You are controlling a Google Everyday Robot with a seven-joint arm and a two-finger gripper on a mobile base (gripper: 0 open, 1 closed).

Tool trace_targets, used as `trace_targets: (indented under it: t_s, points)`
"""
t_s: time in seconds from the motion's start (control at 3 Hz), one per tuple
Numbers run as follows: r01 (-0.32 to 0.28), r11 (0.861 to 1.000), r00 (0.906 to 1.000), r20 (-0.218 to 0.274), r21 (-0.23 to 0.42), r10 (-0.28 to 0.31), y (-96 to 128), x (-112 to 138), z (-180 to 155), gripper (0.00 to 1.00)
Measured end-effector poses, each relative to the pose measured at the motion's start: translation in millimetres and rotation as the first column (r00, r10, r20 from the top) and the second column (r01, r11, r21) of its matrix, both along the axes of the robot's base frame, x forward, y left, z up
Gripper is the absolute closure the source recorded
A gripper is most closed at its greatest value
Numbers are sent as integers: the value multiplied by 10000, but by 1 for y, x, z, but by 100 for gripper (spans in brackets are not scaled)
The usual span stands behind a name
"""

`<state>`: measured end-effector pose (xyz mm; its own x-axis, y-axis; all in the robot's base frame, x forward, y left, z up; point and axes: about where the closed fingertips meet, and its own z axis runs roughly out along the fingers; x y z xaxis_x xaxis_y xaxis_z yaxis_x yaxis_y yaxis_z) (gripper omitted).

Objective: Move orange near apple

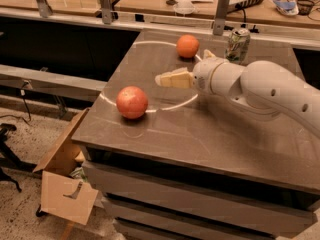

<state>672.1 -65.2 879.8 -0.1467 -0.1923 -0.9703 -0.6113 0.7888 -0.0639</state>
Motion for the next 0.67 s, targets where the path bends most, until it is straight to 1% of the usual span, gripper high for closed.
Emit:
trace_targets:
  t_s: [0.33, 0.67]
  points:
    - [413, 9990, 9989, 227, 193, -417, 4, 41, 4, 0]
    - [947, 9954, 9955, 92, 131, -948, -3, 86, -2, 0]
